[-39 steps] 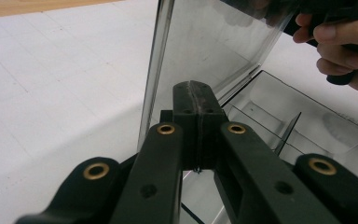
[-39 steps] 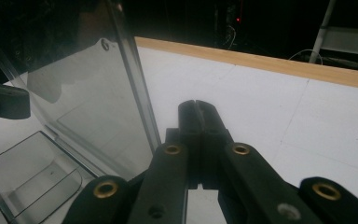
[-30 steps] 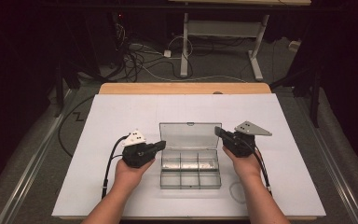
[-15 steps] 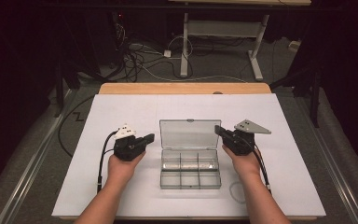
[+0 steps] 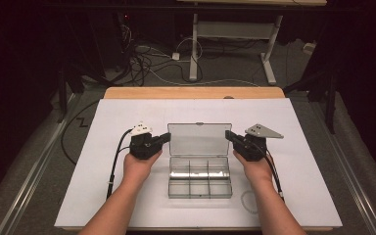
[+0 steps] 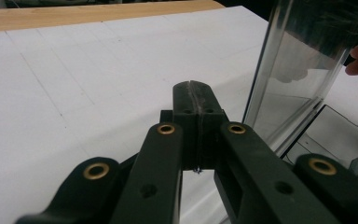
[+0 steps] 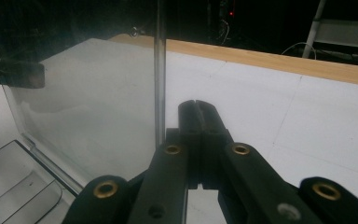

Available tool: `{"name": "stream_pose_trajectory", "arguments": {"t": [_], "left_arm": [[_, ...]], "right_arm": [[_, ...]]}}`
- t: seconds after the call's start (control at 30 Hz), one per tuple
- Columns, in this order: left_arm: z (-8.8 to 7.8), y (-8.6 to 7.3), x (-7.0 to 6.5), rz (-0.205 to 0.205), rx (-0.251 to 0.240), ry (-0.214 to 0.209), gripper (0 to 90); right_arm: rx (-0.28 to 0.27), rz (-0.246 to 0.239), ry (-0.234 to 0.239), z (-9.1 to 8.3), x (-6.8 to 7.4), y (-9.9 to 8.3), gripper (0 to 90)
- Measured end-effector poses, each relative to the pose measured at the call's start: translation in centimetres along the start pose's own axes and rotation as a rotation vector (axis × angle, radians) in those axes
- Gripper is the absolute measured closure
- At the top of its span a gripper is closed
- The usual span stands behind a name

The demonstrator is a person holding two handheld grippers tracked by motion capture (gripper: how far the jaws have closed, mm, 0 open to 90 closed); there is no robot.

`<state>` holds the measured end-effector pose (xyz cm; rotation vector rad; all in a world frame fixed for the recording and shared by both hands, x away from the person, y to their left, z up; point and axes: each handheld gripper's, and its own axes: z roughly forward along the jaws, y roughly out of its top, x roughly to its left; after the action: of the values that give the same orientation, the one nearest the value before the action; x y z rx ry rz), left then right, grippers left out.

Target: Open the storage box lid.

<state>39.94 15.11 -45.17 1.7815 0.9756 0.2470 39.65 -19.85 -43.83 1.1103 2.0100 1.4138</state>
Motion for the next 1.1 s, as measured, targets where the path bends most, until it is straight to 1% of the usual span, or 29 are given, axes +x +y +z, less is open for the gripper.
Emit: {"name": "stream_pose_trajectory", "arguments": {"t": [0.27,0.4,0.6,0.73,0.87,1.1], "left_arm": [[0.3,0.1,0.0,0.002,0.002,-0.009,88.2],[0.4,0.1,0.3,-0.001,0.006,-0.004,88.1],[0.7,-0.1,0.7,-0.014,0.017,0.003,88.2],[0.8,-0.1,0.8,-0.02,0.022,0.008,88.1],[1.2,-0.4,1.1,-0.033,0.041,0.009,88.2],[2.1,-0.8,1.6,-0.054,0.069,0.02,88.1]], "right_arm": [[0.013,0.005,-0.014,0.4,-0.4,-0.1,90.0],[0.022,0.004,-0.017,0.6,-0.5,-0.2,90.0],[0.048,0.01,-0.026,0.9,-0.8,-0.4,90.0],[0.055,0.017,-0.031,1.1,-1.2,-0.5,90.0],[0.067,0.021,-0.032,1.3,-1.3,-0.6,90.0],[0.106,0.035,-0.038,2.2,-1.7,-1.2,90.0]]}}
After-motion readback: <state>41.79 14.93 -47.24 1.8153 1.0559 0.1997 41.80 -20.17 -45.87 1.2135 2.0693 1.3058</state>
